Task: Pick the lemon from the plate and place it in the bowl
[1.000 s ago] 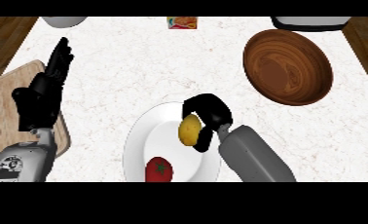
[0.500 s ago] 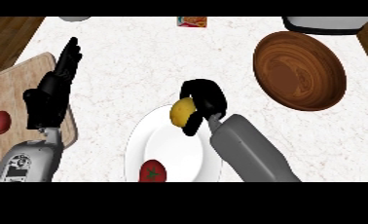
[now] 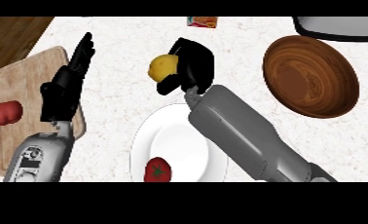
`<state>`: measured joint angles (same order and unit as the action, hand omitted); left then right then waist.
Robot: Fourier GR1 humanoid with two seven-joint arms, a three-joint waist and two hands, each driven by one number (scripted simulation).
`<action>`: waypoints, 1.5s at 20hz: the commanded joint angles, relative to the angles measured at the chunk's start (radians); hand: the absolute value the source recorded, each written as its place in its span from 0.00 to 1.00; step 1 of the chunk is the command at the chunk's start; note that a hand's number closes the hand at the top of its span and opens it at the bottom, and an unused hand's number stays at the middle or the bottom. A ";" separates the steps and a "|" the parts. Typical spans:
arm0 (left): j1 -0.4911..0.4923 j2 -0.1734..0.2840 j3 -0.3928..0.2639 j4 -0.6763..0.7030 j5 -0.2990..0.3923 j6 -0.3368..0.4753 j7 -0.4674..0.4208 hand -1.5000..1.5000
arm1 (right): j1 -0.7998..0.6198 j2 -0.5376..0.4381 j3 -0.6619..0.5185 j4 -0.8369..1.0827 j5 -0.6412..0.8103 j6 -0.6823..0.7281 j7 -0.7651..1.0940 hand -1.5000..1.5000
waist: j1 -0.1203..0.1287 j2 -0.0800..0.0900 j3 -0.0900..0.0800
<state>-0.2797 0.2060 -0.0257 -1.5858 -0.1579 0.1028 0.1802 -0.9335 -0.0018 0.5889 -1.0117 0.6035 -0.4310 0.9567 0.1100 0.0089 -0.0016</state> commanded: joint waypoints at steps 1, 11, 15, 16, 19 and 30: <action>0.000 -0.007 0.001 0.010 -0.008 0.011 0.004 0.50 | -0.132 0.002 0.027 0.017 0.071 -0.212 0.196 1.00 | -0.010 -0.006 -0.001; 0.036 0.001 0.037 0.027 0.000 0.021 -0.017 0.50 | -0.225 0.001 0.011 0.166 0.271 -0.269 0.434 1.00 | -0.072 -0.011 0.000; 0.087 0.033 0.072 -0.002 0.017 0.008 -0.033 0.50 | -0.206 0.000 -0.092 0.170 0.340 -0.299 0.409 1.00 | -0.101 -0.019 0.001; 0.064 0.034 0.065 -0.011 0.008 0.010 0.000 0.50 | -0.209 -0.022 -0.117 0.175 0.352 -0.309 0.375 1.00 | -0.105 -0.017 0.002; 0.051 0.038 0.085 -0.006 0.022 0.008 -0.001 0.50 | -0.143 -0.044 -0.159 0.169 0.399 -0.355 0.332 1.00 | -0.119 -0.015 0.002; 0.057 0.040 0.103 -0.004 0.014 0.009 -0.013 0.50 | 0.104 -0.251 -0.304 0.139 0.480 -0.402 0.115 1.00 | -0.120 -0.010 0.002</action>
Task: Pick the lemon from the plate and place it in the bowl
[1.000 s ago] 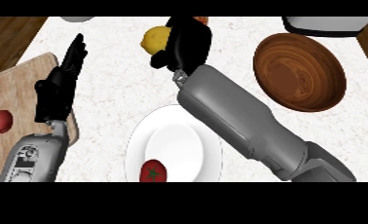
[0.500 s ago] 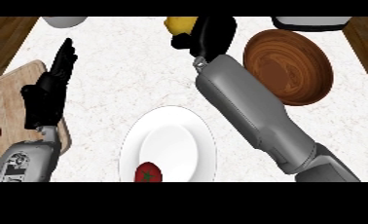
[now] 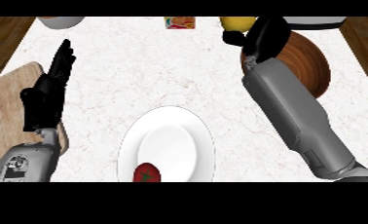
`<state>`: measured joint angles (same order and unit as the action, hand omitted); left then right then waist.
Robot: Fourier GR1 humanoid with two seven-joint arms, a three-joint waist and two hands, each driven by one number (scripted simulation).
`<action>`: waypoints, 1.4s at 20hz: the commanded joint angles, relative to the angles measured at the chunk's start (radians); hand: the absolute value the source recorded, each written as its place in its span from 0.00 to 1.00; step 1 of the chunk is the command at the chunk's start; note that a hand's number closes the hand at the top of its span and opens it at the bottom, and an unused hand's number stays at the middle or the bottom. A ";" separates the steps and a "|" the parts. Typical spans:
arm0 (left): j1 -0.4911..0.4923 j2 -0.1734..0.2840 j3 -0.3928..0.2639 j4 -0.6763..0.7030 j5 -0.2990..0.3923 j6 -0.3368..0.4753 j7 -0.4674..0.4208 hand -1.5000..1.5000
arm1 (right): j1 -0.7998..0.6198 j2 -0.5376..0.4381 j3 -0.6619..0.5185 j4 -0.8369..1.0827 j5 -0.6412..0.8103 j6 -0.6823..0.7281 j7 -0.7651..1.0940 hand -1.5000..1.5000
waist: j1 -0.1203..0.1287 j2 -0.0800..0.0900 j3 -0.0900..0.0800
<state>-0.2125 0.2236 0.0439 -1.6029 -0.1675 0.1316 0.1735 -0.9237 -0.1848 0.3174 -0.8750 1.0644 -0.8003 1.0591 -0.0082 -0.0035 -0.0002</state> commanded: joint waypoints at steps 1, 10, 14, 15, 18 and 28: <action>-0.021 0.028 0.042 0.051 0.028 -0.030 -0.030 0.50 | 0.062 -0.086 -0.048 0.012 0.027 0.022 0.019 1.00 | -0.001 0.003 0.000; -0.049 -0.018 -0.003 0.035 -0.010 -0.010 0.003 0.50 | 0.105 -0.180 -0.166 0.267 0.005 -0.069 -0.146 1.00 | 0.022 0.010 0.001; -0.024 -0.015 -0.002 0.003 -0.013 -0.013 0.002 0.50 | 0.146 -0.178 -0.266 0.299 -0.160 -0.141 -0.286 1.00 | 0.031 0.012 0.002; -0.028 -0.001 0.015 0.014 0.014 -0.035 -0.009 0.50 | 0.172 -0.193 -0.301 0.290 -0.235 -0.134 -0.343 1.00 | 0.033 0.016 0.003; -0.013 -0.036 -0.024 -0.004 -0.030 0.001 -0.014 0.50 | 0.160 -0.183 -0.357 0.306 -0.378 -0.067 -0.521 0.00 | 0.042 0.018 0.005; -0.075 0.009 0.036 0.048 0.014 -0.049 0.001 0.50 | 0.203 -0.154 -0.551 0.255 -0.676 -0.105 -1.029 0.00 | 0.028 0.014 0.003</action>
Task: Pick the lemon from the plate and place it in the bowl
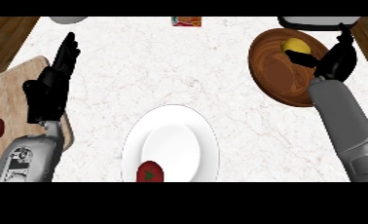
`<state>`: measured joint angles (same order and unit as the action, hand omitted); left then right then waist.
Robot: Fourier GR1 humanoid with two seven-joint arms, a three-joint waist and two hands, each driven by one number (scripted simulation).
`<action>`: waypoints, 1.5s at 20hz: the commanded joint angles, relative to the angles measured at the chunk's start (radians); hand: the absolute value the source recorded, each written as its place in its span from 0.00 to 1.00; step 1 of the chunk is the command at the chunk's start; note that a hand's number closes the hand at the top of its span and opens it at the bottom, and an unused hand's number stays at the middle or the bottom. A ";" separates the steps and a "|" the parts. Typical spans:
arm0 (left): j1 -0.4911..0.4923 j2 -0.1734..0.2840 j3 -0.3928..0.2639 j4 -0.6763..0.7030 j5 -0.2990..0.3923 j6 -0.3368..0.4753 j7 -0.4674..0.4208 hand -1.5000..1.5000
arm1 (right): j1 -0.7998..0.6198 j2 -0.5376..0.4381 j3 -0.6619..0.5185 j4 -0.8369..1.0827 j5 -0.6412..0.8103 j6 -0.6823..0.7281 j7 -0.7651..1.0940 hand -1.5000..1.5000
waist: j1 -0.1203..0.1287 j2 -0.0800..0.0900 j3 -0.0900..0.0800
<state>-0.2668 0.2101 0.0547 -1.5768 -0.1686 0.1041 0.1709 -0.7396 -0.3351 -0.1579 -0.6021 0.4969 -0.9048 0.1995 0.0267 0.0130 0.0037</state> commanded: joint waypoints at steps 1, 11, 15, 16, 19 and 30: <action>-0.032 0.005 0.010 0.020 0.001 -0.007 0.022 0.50 | 0.050 -0.007 -0.084 -0.038 -0.127 0.012 -0.216 0.00 | -0.015 -0.006 -0.001; 0.064 -0.019 0.001 -0.019 -0.047 0.028 -0.003 0.50 | 0.367 0.061 -0.092 -0.494 -0.275 0.116 -0.212 0.00 | -0.054 -0.022 -0.004; 0.105 0.032 0.061 -0.043 0.022 -0.035 -0.032 0.50 | 0.564 0.099 -0.044 -0.769 -0.316 0.186 -0.188 0.00 | -0.056 -0.024 -0.005; 0.095 -0.006 0.027 -0.041 -0.012 0.000 -0.024 0.50 | 0.621 0.101 -0.058 -0.806 -0.359 0.220 -0.259 0.00 | -0.053 -0.021 -0.004; 0.078 -0.008 0.022 -0.069 -0.014 -0.004 0.019 0.50 | 0.747 0.110 -0.024 -0.992 -0.349 0.238 -0.193 0.00 | -0.044 -0.018 -0.004; 0.007 -0.043 0.017 0.003 -0.045 0.013 0.010 0.50 | 1.053 0.213 0.069 -1.256 -0.320 0.286 -0.272 0.00 | -0.036 -0.014 -0.004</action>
